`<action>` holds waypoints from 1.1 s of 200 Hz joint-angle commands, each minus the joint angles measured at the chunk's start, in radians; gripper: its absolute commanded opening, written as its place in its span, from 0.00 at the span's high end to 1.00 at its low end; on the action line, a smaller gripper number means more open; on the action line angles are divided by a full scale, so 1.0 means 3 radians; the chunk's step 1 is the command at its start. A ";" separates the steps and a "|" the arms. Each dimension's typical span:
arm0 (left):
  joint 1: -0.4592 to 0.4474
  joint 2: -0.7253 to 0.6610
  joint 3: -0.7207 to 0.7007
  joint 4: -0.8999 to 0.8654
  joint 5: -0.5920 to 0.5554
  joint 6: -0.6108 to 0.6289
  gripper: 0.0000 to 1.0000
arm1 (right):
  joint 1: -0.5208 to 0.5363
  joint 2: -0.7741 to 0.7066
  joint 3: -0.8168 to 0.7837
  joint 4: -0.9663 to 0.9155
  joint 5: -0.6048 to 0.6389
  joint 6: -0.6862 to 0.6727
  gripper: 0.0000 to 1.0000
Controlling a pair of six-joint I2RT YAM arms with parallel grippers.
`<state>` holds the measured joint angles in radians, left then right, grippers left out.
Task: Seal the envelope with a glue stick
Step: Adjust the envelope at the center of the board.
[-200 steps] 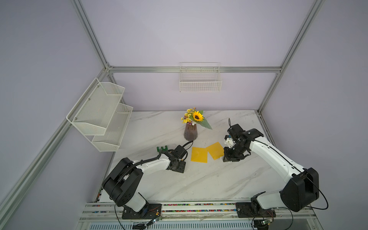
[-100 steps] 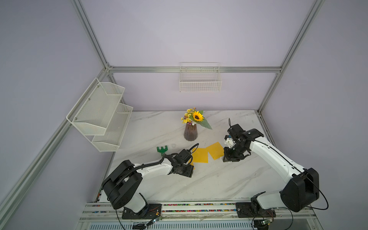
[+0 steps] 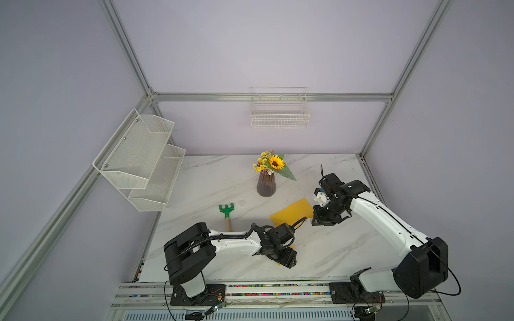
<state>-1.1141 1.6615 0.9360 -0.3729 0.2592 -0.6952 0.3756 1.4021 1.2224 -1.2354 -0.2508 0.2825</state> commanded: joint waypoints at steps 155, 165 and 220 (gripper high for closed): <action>0.0507 -0.0406 -0.0224 -0.0742 -0.1367 0.0708 0.58 | -0.0040 -0.0083 0.0026 -0.0064 0.0038 0.0004 1.00; 0.0517 -0.0363 -0.0234 -0.0673 -0.1346 0.0739 0.60 | -0.0035 -0.0083 0.0026 -0.0057 0.0029 0.0005 1.00; 0.0551 -0.0252 -0.0265 -0.0557 -0.1207 0.0783 0.78 | -0.0040 -0.0046 0.0041 -0.0059 0.0008 0.0001 1.00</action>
<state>-0.9546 1.5894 0.8650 -0.5774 -0.1238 -0.4717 0.3710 1.4021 1.2224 -1.2358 -0.2474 0.2829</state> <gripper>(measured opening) 0.247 0.286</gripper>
